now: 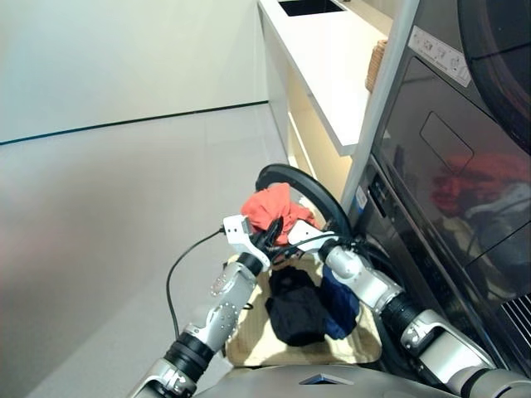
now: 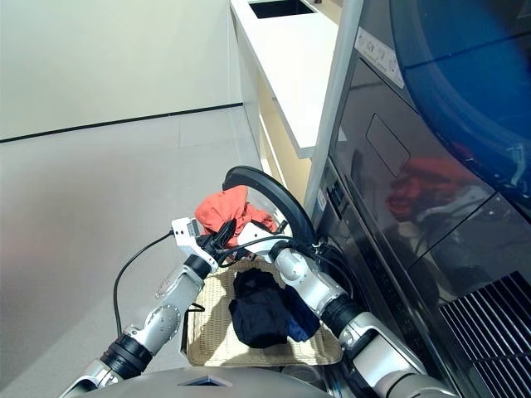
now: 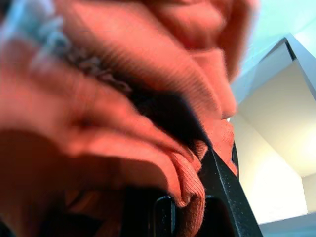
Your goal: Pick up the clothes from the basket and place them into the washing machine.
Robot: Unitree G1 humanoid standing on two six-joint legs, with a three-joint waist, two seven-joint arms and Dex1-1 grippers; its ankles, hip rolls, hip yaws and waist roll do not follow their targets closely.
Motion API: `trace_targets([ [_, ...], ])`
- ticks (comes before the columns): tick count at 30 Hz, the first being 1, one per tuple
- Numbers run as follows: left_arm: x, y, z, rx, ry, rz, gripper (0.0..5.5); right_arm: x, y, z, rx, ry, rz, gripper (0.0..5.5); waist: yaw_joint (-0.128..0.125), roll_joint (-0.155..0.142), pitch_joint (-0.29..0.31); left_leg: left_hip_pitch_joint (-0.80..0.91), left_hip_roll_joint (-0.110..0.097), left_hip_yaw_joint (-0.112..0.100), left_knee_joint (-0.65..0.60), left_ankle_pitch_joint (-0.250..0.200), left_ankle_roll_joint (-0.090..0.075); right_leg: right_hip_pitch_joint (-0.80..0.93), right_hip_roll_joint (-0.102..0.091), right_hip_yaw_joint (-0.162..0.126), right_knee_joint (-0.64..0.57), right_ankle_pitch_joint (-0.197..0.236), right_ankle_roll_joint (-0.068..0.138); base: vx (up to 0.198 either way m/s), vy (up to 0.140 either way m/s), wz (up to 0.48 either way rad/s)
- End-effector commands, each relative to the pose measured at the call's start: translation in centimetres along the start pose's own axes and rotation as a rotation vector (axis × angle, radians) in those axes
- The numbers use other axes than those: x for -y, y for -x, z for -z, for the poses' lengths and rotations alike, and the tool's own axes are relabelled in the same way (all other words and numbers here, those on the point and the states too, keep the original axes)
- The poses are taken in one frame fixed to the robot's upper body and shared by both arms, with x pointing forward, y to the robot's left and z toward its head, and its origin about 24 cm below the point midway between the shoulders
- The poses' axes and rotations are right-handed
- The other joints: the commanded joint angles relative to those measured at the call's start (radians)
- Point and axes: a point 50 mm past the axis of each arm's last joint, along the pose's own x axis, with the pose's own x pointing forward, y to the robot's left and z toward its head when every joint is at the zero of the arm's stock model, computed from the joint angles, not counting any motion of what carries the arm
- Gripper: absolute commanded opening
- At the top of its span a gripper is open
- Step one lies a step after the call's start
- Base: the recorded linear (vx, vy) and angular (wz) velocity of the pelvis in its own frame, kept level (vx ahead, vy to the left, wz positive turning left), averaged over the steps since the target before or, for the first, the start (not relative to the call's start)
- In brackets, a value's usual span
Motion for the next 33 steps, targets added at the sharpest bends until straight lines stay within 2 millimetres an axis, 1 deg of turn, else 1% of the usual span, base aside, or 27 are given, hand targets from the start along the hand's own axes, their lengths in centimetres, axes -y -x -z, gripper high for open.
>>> trace_targets([
  [1,-0.6,-0.4,-2.8,0.141,-0.007,-0.01,5.5,2.1,-0.7,-2.7,0.134,-0.103,0.13,0.0,0.006,-0.075,-0.013,0.075,-0.07,0.032,0.016,-0.106,0.025,0.044,-0.044,-0.002,-0.001,-0.098,0.095,0.0,0.0,0.0],
  [2,-1.4,-0.1,-3.5,0.189,0.001,-0.066,5.5,2.0,-0.4,-2.2,0.117,-0.141,0.157,0.0,0.005,-0.074,-0.011,0.075,-0.071,0.032,0.016,-0.105,0.025,0.043,-0.044,0.0,-0.001,-0.099,0.095,0.0,0.0,0.0],
  [3,-1.4,-0.1,-3.5,0.189,0.001,-0.066,5.5,2.0,-0.4,-2.2,0.116,-0.141,0.157,0.0,0.005,-0.074,-0.011,0.075,-0.071,0.032,0.016,-0.105,0.025,0.043,-0.044,-0.001,-0.001,-0.099,0.095,0.0,0.0,0.0],
  [4,-1.9,0.0,-3.8,0.224,0.012,-0.112,5.5,2.6,-0.1,-2.1,0.112,-0.169,0.204,0.0,0.003,-0.073,-0.011,0.075,-0.071,0.033,0.015,-0.105,0.025,0.042,-0.045,0.0,-0.001,-0.098,0.094,0.0,0.0,0.0],
  [5,-2.5,0.1,-4.1,0.265,0.034,-0.171,5.5,-0.8,-0.2,0.3,-0.016,-0.281,0.172,0.0,0.004,-0.069,-0.004,0.077,-0.071,0.033,0.014,-0.106,0.025,0.045,-0.046,-0.001,-0.001,-0.099,0.095,0.0,0.0,0.0],
  [6,-2.6,0.1,-4.1,0.266,0.033,-0.171,5.5,-0.8,-0.2,0.2,-0.015,-0.282,0.172,0.0,0.003,-0.07,-0.007,0.073,-0.072,0.032,0.015,-0.105,0.025,0.041,-0.046,-0.002,-0.001,-0.097,0.095,0.0,0.0,0.0],
  [7,-3.5,0.9,-4.7,0.295,-0.003,-0.235,5.5,-0.2,-0.2,0.1,-0.008,-0.231,0.198,0.0,0.007,-0.069,-0.006,0.071,-0.072,0.031,0.015,-0.104,0.024,0.039,-0.046,-0.002,-0.001,-0.097,0.095,0.0,0.0,0.0],
  [8,-4.6,1.5,-5.0,0.342,-0.008,-0.322,5.5,-1.4,0.2,1.7,-0.091,-0.338,0.211,0.0,0.011,-0.069,-0.003,0.067,-0.072,0.031,0.016,-0.103,0.023,0.036,-0.047,-0.004,-0.001,-0.096,0.095,0.0,0.0,0.0],
  [9,-4.6,1.5,-5.0,0.343,-0.008,-0.322,5.5,-1.4,0.1,1.7,-0.091,-0.338,0.211,0.0,0.011,-0.069,-0.003,0.067,-0.072,0.031,0.016,-0.103,0.023,0.036,-0.047,-0.005,-0.001,-0.096,0.095,0.0,0.0,0.0],
  [10,-5.5,1.8,-4.8,0.339,-0.014,-0.382,5.5,-1.5,0.2,1.7,-0.093,-0.372,0.222,0.0,0.012,-0.069,-0.002,0.066,-0.074,0.031,0.015,-0.103,0.022,0.036,-0.047,-0.004,-0.001,-0.096,0.094,0.0,0.0,0.0],
  [12,-6.9,2.7,-5.1,0.366,-0.027,-0.475,5.5,-1.4,0.9,2.4,-0.112,-0.428,0.266,0.0,0.011,-0.069,-0.001,0.065,-0.073,0.032,0.014,-0.102,0.021,0.035,-0.048,-0.006,-0.001,-0.096,0.095,0.0,0.0,0.0],
  [13,-7.2,2.9,-5.1,0.373,-0.028,-0.492,5.5,-1.4,1.1,2.6,-0.119,-0.439,0.27,0.0,0.011,-0.068,-0.001,0.064,-0.074,0.031,0.014,-0.102,0.021,0.035,-0.048,-0.008,-0.001,-0.096,0.095,0.0,0.0,0.0],
  [15,-8.1,3.6,-5.1,0.381,-0.048,-0.562,5.5,-1.3,1.6,3.3,-0.143,-0.478,0.315,0.0,0.01,-0.066,0.002,0.062,-0.075,0.03,0.014,-0.101,0.02,0.032,-0.049,-0.008,-0.001,-0.095,0.095,0.0,0.0,0.0],
  [16,-8.9,4.1,-4.6,0.359,-0.068,-0.614,5.5,-1.2,2.0,3.8,-0.161,-0.507,0.349,0.0,0.01,-0.064,0.007,0.057,-0.076,0.029,0.016,-0.101,0.02,0.027,-0.051,-0.009,-0.001,-0.093,0.095,0.0,0.0,0.0],
  [17,-8.9,4.1,-4.6,0.359,-0.068,-0.614,5.5,-1.2,2.0,3.8,-0.161,-0.507,0.349,0.0,0.01,-0.064,0.007,0.056,-0.076,0.029,0.016,-0.101,0.02,0.027,-0.051,-0.009,-0.001,-0.093,0.095,0.0,0.0,0.0],
  [19,-10.2,4.9,-3.4,0.291,-0.115,-0.698,5.5,-1.1,2.6,4.8,-0.202,-0.598,0.425,0.0,0.009,-0.057,0.02,0.043,-0.077,0.029,0.018,-0.097,0.02,0.013,-0.053,-0.011,0.001,-0.089,0.095,0.0,0.0,0.0],
  [21,-10.4,5.1,-3.1,0.276,-0.123,-0.712,5.5,-0.9,2.7,5.0,-0.207,-0.628,0.453,0.0,0.008,-0.055,0.025,0.036,-0.077,0.029,0.018,-0.095,0.02,0.005,-0.054,-0.012,0.003,-0.088,0.096,0.0,0.0,0.0],
  [23,-11.2,5.5,-2.2,0.228,-0.139,-0.763,5.5,-0.3,3.0,5.8,-0.233,-0.738,0.548,0.0,0.004,-0.045,0.058,-0.004,-0.082,0.027,0.026,-0.088,0.021,-0.035,-0.058,-0.012,0.012,-0.078,0.096,-0.119,0.034,-0.003],
  [24,-11.2,5.5,-2.2,0.228,-0.139,-0.763,5.5,-0.3,3.0,5.8,-0.233,-0.738,0.548,0.0,0.004,-0.045,0.057,-0.006,-0.082,0.027,0.027,-0.088,0.021,-0.036,-0.058,-0.012,0.013,-0.078,0.096,-0.136,0.034,-0.006],
  [27,-11.9,5.6,-0.8,0.157,-0.147,-0.809,5.5,0.5,2.8,5.7,-0.221,-0.804,0.609,0.0,0.002,-0.035,0.098,-0.072,-0.086,0.027,0.047,-0.078,0.02,-0.104,-0.062,-0.008,0.03,-0.065,0.095,-0.17,0.049,-0.007],
  [28,-12.1,5.2,-0.1,0.121,-0.141,-0.821,5.5,1.1,2.5,5.8,-0.222,-0.821,0.65,0.0,0.001,-0.03,0.125,-0.116,-0.088,0.028,0.067,-0.075,0.019,-0.148,-0.065,-0.008,0.046,-0.06,0.094,-0.137,0.044,-0.01],
  [29,-12.1,5.2,-0.1,0.122,-0.141,-0.821,5.5,1.1,2.5,5.8,-0.222,-0.821,0.651,0.0,0.001,-0.03,0.124,-0.119,-0.088,0.028,0.069,-0.075,0.019,-0.151,-0.065,-0.008,0.047,-0.06,0.094,-0.15,0.046,-0.012],
  [30,-12.2,5.0,0.1,0.107,-0.14,-0.827,5.5,1.6,2.3,5.6,-0.21,-0.826,0.677,0.0,0.0,-0.029,0.141,-0.148,-0.089,0.027,0.09,-0.078,0.019,-0.176,-0.068,-0.005,0.062,-0.059,0.092,-0.173,0.039,-0.023],
  [31,-12.2,4.3,0.0,0.106,-0.149,-0.829,5.5,2.8,1.7,4.9,-0.173,-0.815,0.72,0.0,-0.002,-0.032,0.177,-0.208,-0.087,0.026,0.141,-0.083,0.019,-0.229,-0.073,0.003,0.093,-0.056,0.089,-0.174,0.039,-0.015],
  [32,-12.2,4.2,0.0,0.106,-0.149,-0.829,5.5,2.8,1.7,4.8,-0.173,-0.815,0.72,0.0,-0.002,-0.032,0.175,-0.213,-0.087,0.026,0.144,-0.084,0.019,-0.233,-0.073,0.003,0.095,-0.057,0.089,-0.179,0.04,-0.017],
  [33,-12.2,3.8,0.2,0.088,-0.162,-0.829,5.5,3.3,1.4,4.6,-0.167,-0.811,0.748,0.0,-0.004,-0.033,0.193,-0.249,-0.086,0.025,0.175,-0.09,0.02,-0.266,-0.077,0.005,0.119,-0.057,0.087,-0.15,0.042,-0.016],
])
